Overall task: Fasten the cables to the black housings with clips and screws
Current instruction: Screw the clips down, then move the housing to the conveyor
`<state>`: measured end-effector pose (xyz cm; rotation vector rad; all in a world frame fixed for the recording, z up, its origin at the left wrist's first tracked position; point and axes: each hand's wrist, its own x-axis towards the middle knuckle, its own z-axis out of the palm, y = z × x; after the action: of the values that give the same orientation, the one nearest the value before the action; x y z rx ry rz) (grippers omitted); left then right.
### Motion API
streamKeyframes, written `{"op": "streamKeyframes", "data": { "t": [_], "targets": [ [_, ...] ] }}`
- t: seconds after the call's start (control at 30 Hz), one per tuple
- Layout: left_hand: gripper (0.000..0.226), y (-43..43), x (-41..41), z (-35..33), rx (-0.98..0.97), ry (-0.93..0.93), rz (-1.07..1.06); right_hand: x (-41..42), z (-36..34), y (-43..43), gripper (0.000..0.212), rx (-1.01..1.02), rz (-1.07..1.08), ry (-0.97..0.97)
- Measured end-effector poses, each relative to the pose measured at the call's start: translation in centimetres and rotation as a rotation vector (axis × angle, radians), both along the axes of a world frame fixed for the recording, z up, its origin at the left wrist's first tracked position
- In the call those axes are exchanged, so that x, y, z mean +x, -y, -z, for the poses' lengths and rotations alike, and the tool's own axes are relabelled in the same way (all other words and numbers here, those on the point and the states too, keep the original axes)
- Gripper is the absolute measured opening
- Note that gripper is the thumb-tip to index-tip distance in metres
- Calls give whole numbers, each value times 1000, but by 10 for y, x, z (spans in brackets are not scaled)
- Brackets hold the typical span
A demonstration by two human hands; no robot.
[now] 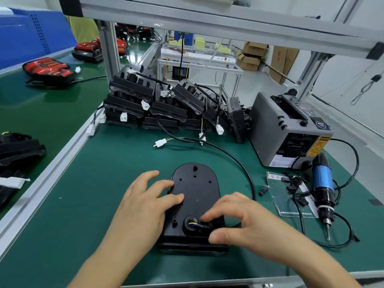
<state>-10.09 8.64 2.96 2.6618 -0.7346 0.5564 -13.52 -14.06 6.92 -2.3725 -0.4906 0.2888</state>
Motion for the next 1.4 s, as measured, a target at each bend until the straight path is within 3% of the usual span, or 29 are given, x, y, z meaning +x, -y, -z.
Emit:
{"op": "streamKeyframes", "data": {
  "t": [0.1, 0.2, 0.37, 0.47, 0.53, 0.67, 0.77, 0.83, 1.03, 1.13, 1.3, 1.4],
  "targets": [
    [42, -1, 18, -7, -133, -145, 32, -8, 12, -1, 27, 64, 53, 71],
    [38, 2, 64, -13, -178, -208, -112, -12, 22, -3, 32, 131, 91, 108],
    [41, 19, 149, -20, 83, -217, -363, -15, 34, -5, 38, 160, 115, 183],
    [29, 34, 179, -23, 297, -67, -360, -15, 39, -6, 36, 167, 138, 217],
    [35, 45, 192, -24, 437, -6, -329, -15, 41, -6, 36, 175, 146, 248],
    [38, 64, 212, -22, 646, -273, -265, -14, 45, -5, 32, 162, 136, 293],
    [34, 68, 222, -28, 542, -501, -196, -12, 48, -6, 32, 163, 152, 347],
    [30, 69, 226, -37, 472, -516, -158, -12, 49, -6, 31, 171, 165, 357],
    [30, 82, 206, -74, 283, -41, -9, -13, 48, -6, 32, 171, 161, 368],
    [29, 78, 176, -90, 16, -25, -74, -13, 49, -7, 31, 160, 168, 411],
    [22, 18, 109, -77, -340, -455, -295, -16, 52, -10, 30, 161, 222, 479],
    [20, -7, 65, -48, -518, -694, -383, -19, 50, -12, 31, 178, 246, 414]
  ]
}}
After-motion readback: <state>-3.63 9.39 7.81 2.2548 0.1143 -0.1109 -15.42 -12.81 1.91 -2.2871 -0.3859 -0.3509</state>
